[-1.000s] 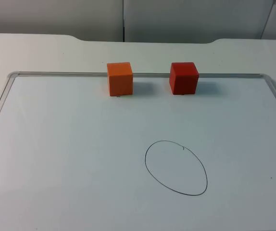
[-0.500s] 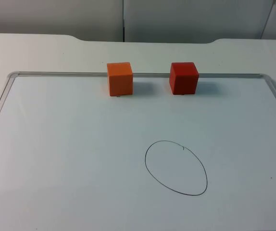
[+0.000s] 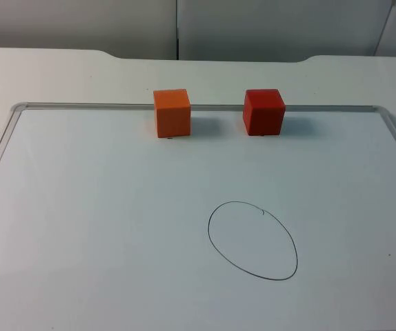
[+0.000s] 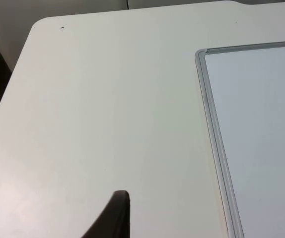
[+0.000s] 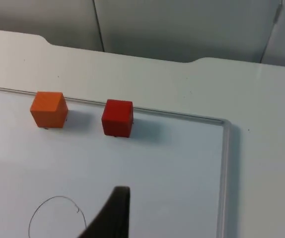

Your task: Pick up one cube with the left hand and another cube with the right hand. First place the cube in the right hand at the target position, then stack the cube in the left hand on top.

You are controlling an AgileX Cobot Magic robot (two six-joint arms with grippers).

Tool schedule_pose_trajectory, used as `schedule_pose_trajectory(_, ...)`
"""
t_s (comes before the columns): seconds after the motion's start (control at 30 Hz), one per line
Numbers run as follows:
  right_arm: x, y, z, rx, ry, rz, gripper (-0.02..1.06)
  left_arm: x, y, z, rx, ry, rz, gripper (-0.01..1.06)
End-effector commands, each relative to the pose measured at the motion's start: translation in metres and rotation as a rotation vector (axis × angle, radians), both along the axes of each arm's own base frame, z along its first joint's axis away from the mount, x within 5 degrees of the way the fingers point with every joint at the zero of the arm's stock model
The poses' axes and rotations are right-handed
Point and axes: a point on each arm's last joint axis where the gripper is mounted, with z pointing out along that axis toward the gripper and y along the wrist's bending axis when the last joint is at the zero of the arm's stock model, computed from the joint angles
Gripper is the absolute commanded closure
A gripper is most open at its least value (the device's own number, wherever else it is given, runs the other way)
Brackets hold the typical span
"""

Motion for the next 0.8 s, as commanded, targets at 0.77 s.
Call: schedule_pose_trajectory(0.77,0.211,0.113,-0.044,-0.053,0.288,0.065,0.05,-0.001,0.000,0.002,-0.002,-0.022,0.000,0.00)
